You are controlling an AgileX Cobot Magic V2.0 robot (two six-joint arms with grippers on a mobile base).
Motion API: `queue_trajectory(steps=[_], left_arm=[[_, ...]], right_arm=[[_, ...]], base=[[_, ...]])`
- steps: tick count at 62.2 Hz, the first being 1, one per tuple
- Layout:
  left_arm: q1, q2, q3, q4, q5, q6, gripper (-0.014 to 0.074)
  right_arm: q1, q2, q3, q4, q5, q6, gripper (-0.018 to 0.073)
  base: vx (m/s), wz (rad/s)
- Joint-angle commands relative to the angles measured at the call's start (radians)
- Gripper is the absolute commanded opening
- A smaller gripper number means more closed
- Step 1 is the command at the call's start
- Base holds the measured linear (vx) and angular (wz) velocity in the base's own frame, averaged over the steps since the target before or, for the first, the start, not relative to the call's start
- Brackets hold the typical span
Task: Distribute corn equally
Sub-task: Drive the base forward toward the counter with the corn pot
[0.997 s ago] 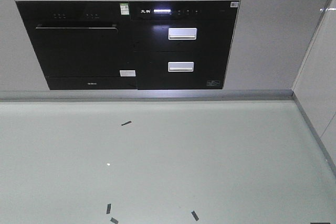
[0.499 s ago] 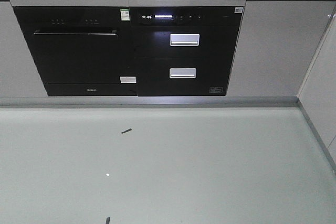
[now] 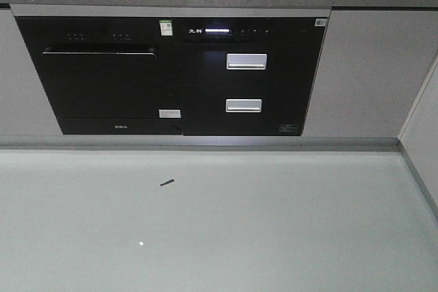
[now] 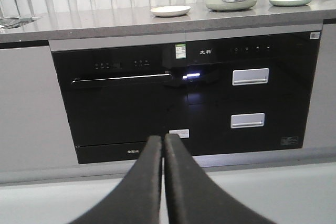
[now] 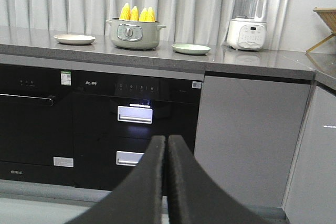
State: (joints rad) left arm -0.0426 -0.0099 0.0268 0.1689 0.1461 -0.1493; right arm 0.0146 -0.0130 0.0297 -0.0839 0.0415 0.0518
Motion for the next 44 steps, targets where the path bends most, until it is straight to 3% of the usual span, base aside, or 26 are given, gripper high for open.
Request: queue_trajectory(steps=[1, 44], left_arm=[[0.004, -0.017, 0.003, 0.000, -0.078, -0.010, -0.0007], [0.004, -0.017, 0.003, 0.000, -0.078, -0.010, -0.0007]], right_arm=[[-0.005, -0.006, 0.009, 0.000, -0.072, -0.001, -0.0001], [-0.005, -0.006, 0.009, 0.000, -0.072, -0.001, -0.0001]], base=[[0.16, 0.05], [0.13, 0.00]])
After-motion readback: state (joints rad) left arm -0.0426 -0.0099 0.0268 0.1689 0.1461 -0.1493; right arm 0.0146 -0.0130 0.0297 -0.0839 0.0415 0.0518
